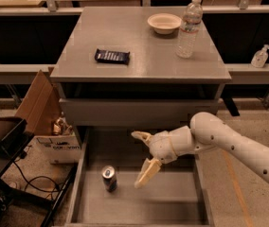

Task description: Place redbull can into middle drawer

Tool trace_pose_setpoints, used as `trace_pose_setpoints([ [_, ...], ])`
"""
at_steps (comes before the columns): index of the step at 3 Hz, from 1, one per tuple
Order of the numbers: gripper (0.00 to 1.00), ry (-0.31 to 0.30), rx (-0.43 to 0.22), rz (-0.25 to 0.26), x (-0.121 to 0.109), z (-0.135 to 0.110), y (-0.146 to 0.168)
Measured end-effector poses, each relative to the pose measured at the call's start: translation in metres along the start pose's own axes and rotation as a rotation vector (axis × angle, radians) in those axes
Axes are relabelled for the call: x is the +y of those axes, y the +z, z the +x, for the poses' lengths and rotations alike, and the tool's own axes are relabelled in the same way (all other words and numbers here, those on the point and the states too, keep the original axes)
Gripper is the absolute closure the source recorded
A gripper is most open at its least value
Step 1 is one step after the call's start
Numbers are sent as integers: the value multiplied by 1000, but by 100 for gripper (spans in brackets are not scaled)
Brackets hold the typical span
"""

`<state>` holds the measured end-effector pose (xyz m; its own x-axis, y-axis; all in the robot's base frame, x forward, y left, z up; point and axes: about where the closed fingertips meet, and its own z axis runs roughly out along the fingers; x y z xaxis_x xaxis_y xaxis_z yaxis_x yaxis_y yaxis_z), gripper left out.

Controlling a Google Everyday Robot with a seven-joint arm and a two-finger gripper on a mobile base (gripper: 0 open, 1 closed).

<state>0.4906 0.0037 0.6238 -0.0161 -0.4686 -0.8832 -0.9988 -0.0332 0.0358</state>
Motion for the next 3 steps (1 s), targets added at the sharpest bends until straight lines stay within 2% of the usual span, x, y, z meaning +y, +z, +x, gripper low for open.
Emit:
trace_pose_setpoints([
  [1, 0, -8, 77, 25, 5, -6, -34],
  [2, 0, -8, 252, 59, 34, -16, -93],
  [3, 0, -7, 461, 64, 66, -36, -145],
])
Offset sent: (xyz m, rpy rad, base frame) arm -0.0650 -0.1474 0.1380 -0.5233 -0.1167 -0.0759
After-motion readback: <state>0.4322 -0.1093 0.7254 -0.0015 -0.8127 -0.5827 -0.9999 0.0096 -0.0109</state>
